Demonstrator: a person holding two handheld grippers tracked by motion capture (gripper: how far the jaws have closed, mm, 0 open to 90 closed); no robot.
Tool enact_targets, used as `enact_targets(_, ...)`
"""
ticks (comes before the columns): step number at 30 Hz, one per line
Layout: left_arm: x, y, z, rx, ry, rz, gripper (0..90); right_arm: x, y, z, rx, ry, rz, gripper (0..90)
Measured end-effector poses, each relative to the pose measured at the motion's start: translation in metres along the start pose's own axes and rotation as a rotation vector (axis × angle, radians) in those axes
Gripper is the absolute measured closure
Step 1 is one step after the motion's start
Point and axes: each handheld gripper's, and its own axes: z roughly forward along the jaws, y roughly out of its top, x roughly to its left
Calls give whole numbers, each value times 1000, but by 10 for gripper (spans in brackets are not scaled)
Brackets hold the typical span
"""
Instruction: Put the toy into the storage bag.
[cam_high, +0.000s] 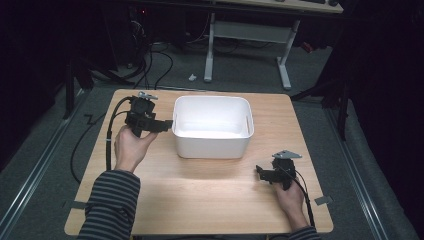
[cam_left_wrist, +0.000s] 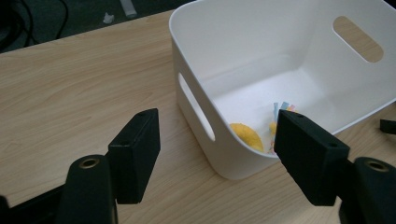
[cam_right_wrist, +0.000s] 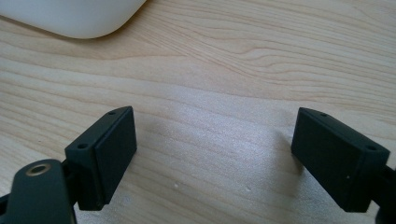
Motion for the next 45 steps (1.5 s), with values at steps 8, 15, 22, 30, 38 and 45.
enact_targets(8,8,-11,-9,-16,11,-21,300,0,0,0,0,0,0,143)
enact_targets(15,14,-24,-15,-18,17,-29,274,0,0,0,0,0,1,142)
enact_targets(22,18,-37,-19,-17,32,-32,259,0,0,0,0,0,1,143)
enact_targets(30,24,-50,-24,-31,26,-58,255,0,0,0,1,-1,2,143)
enact_targets(38,28,-62,-28,-48,29,-66,255,1,0,0,1,-1,2,143)
enact_targets(45,30,-74,-28,-59,21,-84,247,1,0,0,0,0,2,143)
